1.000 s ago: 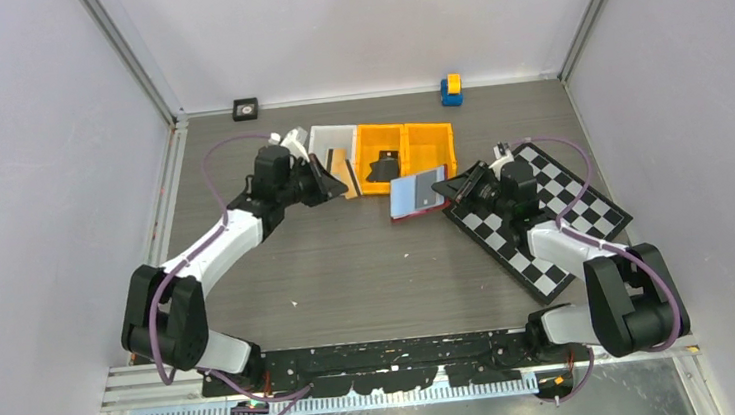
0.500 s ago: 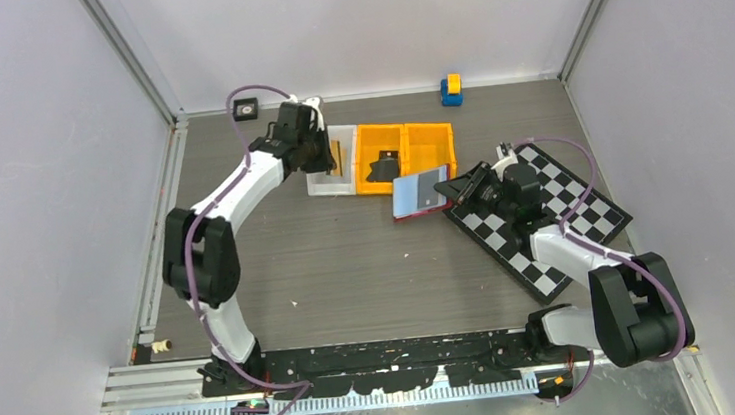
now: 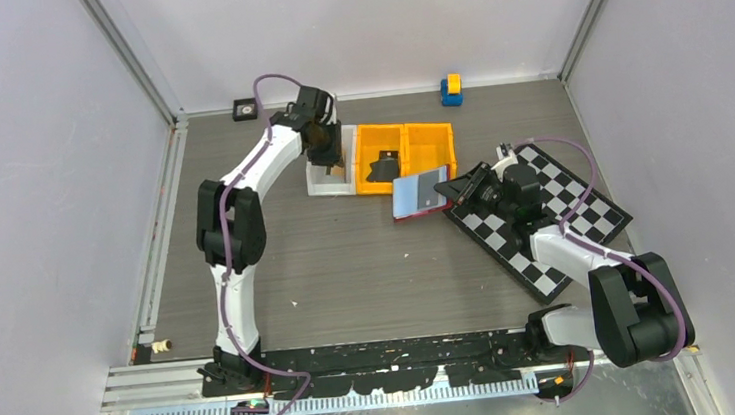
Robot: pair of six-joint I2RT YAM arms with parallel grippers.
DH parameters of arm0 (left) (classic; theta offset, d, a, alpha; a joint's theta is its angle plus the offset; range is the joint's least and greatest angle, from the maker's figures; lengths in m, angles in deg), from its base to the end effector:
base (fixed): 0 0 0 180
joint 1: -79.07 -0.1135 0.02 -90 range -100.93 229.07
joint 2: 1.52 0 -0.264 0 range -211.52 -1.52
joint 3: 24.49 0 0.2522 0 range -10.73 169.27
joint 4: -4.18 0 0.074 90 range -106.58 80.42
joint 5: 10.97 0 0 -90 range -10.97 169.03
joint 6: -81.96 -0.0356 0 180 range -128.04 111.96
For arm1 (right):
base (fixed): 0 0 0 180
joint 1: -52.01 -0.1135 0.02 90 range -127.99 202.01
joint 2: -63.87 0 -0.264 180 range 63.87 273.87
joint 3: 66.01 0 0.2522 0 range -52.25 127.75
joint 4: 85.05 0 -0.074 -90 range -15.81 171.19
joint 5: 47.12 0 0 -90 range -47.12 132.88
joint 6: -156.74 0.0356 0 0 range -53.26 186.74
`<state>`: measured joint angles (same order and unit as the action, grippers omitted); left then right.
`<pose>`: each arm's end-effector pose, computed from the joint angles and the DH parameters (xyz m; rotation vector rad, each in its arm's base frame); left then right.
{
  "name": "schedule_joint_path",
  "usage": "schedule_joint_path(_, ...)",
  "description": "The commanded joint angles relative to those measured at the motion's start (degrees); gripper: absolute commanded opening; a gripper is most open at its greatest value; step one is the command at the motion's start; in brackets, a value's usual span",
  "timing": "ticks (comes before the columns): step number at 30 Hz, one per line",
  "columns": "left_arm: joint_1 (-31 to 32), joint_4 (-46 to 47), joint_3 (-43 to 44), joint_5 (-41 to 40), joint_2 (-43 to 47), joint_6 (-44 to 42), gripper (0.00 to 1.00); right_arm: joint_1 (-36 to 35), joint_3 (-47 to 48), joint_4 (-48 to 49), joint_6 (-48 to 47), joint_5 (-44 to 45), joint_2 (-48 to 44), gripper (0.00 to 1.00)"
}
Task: Take the credit cards out of the card holder
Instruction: Place the credit card in the storage box, then remove the credit card from the card holder.
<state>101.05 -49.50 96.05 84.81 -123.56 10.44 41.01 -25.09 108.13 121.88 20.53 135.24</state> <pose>0.4388 -0.1810 0.2409 0.1194 2.5739 -0.4014 0.2479 0.0620 0.2041 0.4810 1.9592 1.1326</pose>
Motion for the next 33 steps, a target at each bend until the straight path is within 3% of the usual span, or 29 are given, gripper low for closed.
schedule_joint_path(1, -0.4, -4.9, 2.4, -3.8, 2.0, -1.5, 0.4, 0.2, 0.4, 4.0, -0.6, -0.1, -1.0, 0.0)
schedule_joint_path(5, -0.4, -4.4, -1.0, -7.0, 7.4, -1.0, 0.59, 0.2, 0.1, 5.2, -0.6, -0.5, -0.8, 0.0)
schedule_joint_path(9, 0.6, 3.9, -14.5, -8.2, 18.9, 1.6, 0.71, 0.2, -0.1, 6.8, 0.5, -1.6, 0.1, 0.0)
schedule_joint_path(11, 2.3, 10.1, -23.4, -9.7, 25.9, 3.0, 0.95, 0.2, -0.4, 9.1, 2.0, -2.2, 0.9, 0.0)
schedule_joint_path(12, 2.7, 13.4, -28.1, -10.4, 29.3, 4.3, 0.99, 0.3, -0.4, 9.2, 2.5, -2.1, 1.2, 0.0)
schedule_joint_path(17, 3.2, 31.6, -47.2, -8.6, 42.0, 20.3, 1.0, -0.8, -2.6, 10.4, 9.2, 3.6, 0.9, 0.0)
schedule_joint_path(20, 3.0, 42.1, -53.9, 0.2, 43.1, 29.6, 1.0, -3.0, 0.9, -2.4, 2.9, 8.3, -1.7, 0.0)
schedule_joint_path(22, 3.0, 40.7, -54.0, 2.3, 43.6, 29.6, 1.0, -4.9, 1.5, -6.1, 1.0, 13.2, -4.4, 0.01)
schedule_joint_path(24, 3.8, 37.7, -55.0, 1.0, 45.3, 29.4, 1.0, -6.2, 0.5, -2.5, 2.1, 13.8, -5.7, 0.01)
schedule_joint_path(33, 10.4, 50.3, -72.5, -1.6, 58.7, 29.4, 1.0, -12.2, -4.0, -0.6, 1.8, 21.8, -8.3, 0.0)
